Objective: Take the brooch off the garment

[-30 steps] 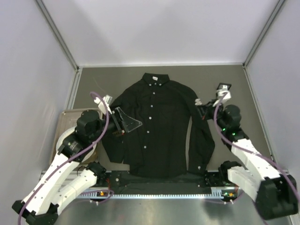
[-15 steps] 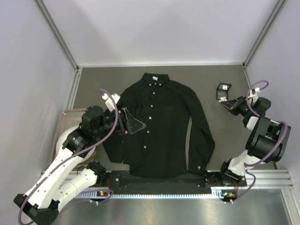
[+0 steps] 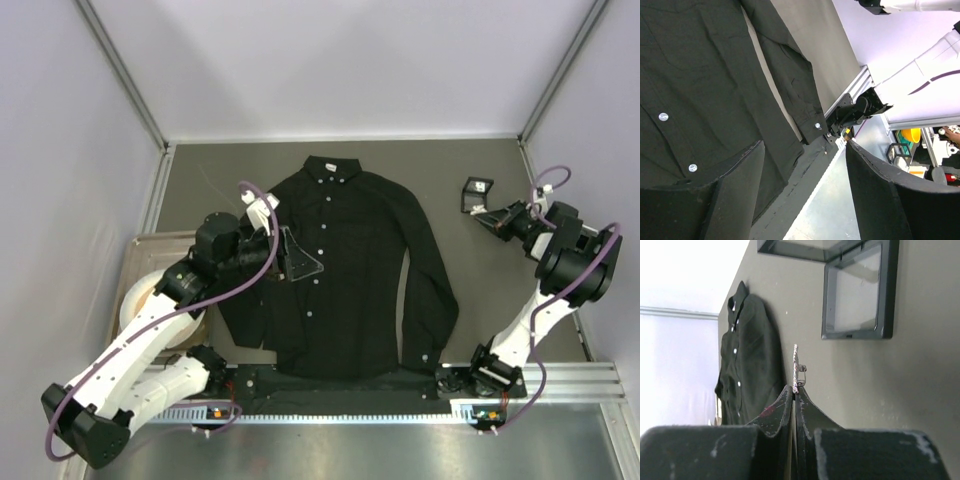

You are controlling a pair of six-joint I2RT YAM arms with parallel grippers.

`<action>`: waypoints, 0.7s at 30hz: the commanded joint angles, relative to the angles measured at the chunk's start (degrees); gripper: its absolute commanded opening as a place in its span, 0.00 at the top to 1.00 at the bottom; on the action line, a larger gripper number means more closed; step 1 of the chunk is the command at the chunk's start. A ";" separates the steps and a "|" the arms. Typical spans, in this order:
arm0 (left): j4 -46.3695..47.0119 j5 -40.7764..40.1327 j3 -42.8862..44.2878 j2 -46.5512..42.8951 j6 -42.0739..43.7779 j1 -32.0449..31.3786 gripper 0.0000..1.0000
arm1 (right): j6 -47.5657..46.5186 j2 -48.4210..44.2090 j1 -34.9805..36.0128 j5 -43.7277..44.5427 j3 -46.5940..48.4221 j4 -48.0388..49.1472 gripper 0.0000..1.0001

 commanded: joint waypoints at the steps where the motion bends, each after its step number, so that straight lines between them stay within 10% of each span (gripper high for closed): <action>1: 4.71 1.62 1.85 1.57 2.67 -0.07 0.29 | 2.66 3.18 -0.28 -1.04 5.32 7.09 1.00; 21: 7.44 2.06 2.99 6.40 2.49 -0.07 0.30 | 5.22 12.33 3.06 0.98 14.90 6.05 1.00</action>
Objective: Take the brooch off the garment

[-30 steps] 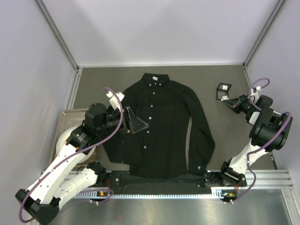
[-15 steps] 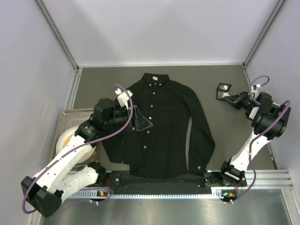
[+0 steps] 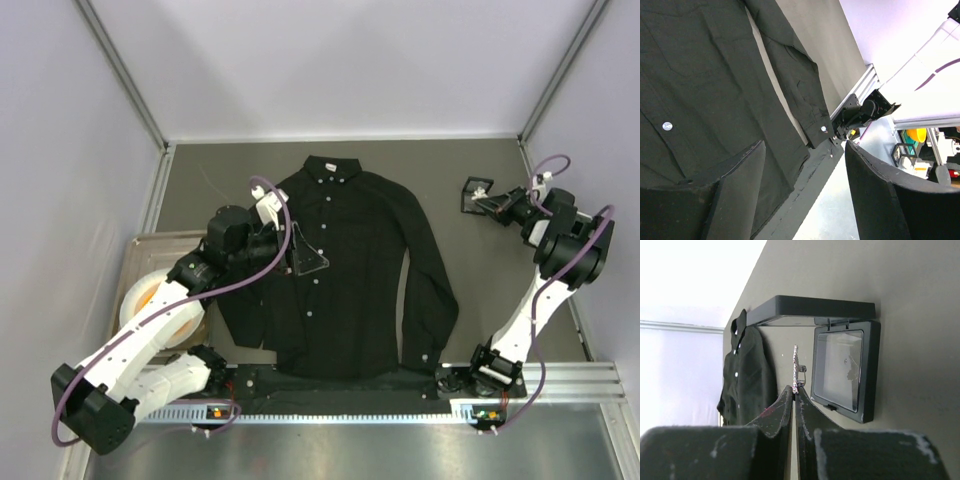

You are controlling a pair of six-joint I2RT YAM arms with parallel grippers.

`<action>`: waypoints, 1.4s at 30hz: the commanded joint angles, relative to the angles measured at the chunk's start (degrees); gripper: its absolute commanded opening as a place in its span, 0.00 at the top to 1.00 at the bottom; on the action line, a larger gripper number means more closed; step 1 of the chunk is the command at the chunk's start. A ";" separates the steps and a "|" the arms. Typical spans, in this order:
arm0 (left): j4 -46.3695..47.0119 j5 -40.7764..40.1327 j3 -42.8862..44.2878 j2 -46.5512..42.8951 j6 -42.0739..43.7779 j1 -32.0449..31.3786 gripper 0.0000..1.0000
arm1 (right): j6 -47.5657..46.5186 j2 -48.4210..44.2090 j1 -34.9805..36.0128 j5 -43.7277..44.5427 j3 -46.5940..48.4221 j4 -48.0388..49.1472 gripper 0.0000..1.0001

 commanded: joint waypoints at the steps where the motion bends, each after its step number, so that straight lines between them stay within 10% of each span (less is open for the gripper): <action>1: 4.03 1.36 2.71 0.37 0.83 -0.07 0.31 | -0.92 0.55 1.25 0.42 2.14 0.63 1.00; 42: 4.91 1.80 2.36 0.37 -0.14 -0.07 0.31 | -6.37 1.87 3.44 2.88 7.59 -11.75 0.92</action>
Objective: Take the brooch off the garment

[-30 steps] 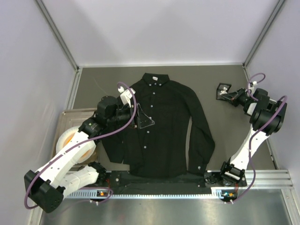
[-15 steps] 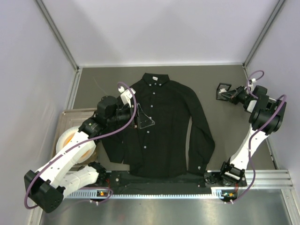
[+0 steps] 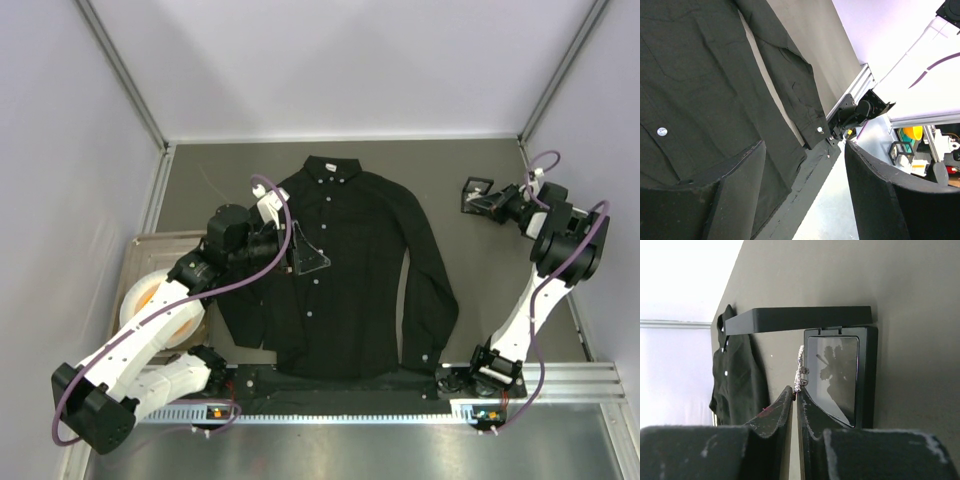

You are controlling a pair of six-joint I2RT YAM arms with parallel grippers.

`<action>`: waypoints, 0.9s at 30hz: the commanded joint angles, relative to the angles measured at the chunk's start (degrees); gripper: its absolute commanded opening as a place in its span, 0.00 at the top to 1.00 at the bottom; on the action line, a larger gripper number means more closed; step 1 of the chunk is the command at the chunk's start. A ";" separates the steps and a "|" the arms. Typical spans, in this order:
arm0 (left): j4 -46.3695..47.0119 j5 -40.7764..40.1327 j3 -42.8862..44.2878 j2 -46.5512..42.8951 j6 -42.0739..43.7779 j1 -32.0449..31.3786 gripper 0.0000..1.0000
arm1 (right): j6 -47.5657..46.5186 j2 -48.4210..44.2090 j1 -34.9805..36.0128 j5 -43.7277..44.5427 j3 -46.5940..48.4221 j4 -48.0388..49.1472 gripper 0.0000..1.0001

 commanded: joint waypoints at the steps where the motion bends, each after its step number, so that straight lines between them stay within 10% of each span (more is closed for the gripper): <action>1: 3.64 0.58 1.88 0.04 0.06 -0.16 0.31 | -2.28 0.77 1.24 0.76 3.17 -1.73 0.92; 27: 3.38 0.93 1.79 -0.31 0.06 -0.16 0.31 | -4.48 -0.98 1.59 3.83 2.21 -2.09 0.91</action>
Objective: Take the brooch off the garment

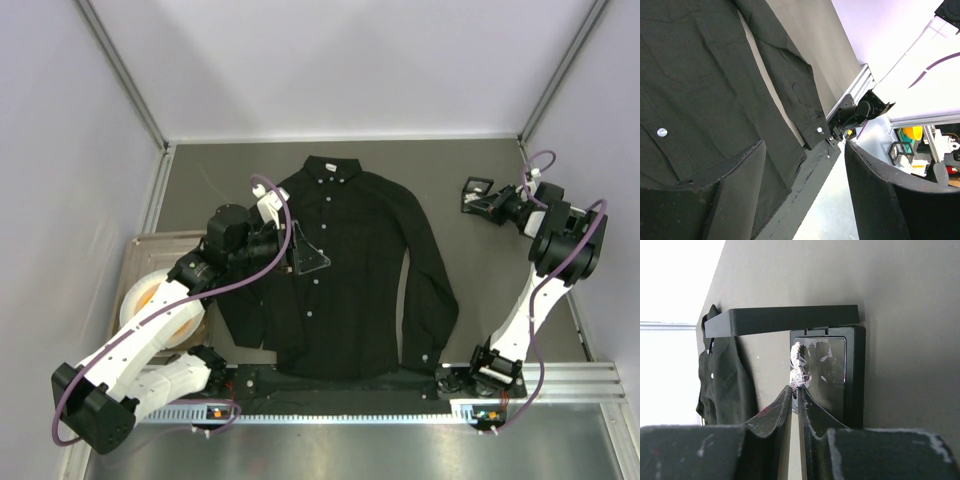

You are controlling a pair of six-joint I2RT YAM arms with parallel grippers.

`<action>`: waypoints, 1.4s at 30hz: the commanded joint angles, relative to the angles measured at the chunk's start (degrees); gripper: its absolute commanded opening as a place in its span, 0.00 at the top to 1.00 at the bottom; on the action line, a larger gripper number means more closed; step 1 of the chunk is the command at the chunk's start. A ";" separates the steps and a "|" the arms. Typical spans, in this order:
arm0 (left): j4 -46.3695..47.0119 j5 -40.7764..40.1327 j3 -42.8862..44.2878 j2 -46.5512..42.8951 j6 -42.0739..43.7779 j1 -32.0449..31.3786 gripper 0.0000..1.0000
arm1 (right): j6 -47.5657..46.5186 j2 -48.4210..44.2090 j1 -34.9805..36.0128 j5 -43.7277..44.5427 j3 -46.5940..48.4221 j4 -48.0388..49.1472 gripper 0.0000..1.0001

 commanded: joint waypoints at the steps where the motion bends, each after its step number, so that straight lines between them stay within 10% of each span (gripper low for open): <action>1: 3.20 0.91 1.88 -0.14 -0.05 -0.07 0.31 | -1.14 -1.44 0.67 0.53 1.14 1.46 0.90; 31: 3.03 1.43 2.14 -1.36 -0.93 -0.07 0.31 | -6.50 -12.07 0.58 9.13 1.75 -16.87 0.69; 42: -4.97 -3.83 7.06 -4.17 2.58 -0.07 0.30 | -18.19 -38.51 7.67 31.10 -2.90 -41.50 0.57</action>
